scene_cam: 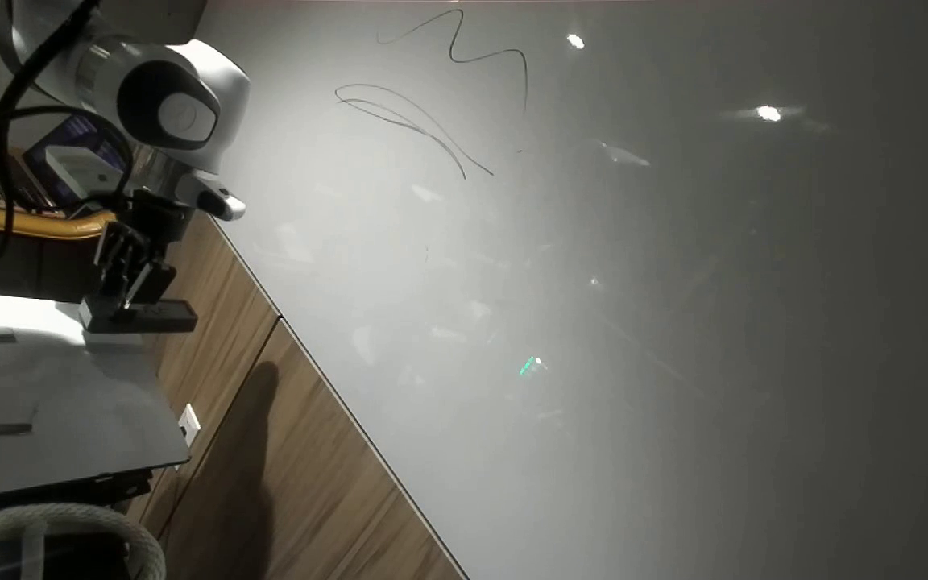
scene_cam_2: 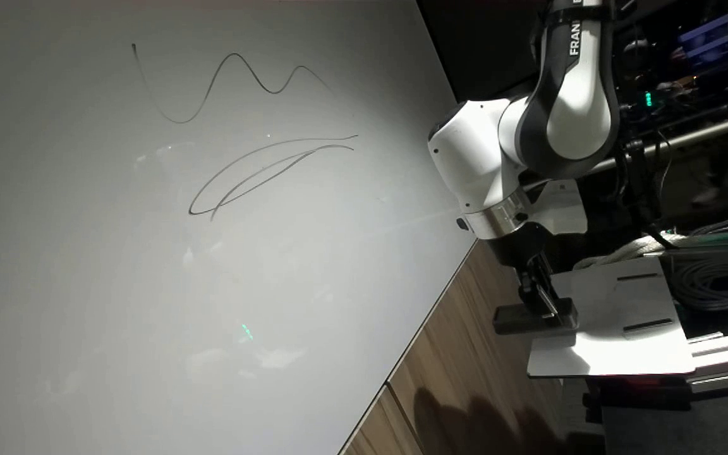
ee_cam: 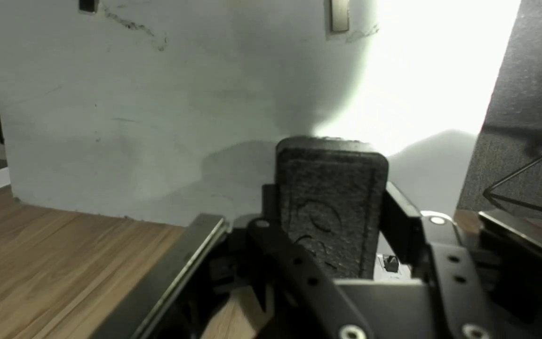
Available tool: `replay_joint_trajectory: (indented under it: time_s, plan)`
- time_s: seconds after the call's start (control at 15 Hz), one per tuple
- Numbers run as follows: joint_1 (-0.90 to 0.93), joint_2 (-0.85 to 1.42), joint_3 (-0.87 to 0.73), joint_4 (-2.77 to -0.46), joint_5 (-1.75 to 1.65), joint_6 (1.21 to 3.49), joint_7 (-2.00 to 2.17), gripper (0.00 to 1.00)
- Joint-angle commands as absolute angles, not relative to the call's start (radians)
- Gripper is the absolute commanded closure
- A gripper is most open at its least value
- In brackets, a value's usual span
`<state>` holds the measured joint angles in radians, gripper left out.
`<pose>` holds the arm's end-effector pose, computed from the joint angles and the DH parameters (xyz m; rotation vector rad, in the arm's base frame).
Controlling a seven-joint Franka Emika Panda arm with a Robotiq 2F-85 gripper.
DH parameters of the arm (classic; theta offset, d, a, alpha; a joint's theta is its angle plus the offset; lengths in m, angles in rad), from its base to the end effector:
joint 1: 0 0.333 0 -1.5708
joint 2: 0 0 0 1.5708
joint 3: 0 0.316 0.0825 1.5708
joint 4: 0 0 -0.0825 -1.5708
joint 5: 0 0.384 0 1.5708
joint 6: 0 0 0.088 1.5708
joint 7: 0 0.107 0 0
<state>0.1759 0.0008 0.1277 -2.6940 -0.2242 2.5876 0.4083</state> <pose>0.3792 0.1231 0.2223 2.9992 0.1388 -0.0940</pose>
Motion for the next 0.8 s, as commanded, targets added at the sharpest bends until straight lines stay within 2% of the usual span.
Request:
replay_joint_trajectory:
  time_s: [0.0, 0.33, 0.73]
  plan:
    - [0.197, -0.137, 0.176, -2.683, -0.194, 2.482, 0.396, 0.71]
    - [0.209, -0.260, 0.261, -2.563, -0.231, 2.359, 0.409, 0.71]
    - [0.179, -0.274, 0.321, -2.276, -0.318, 2.246, 0.402, 0.71]
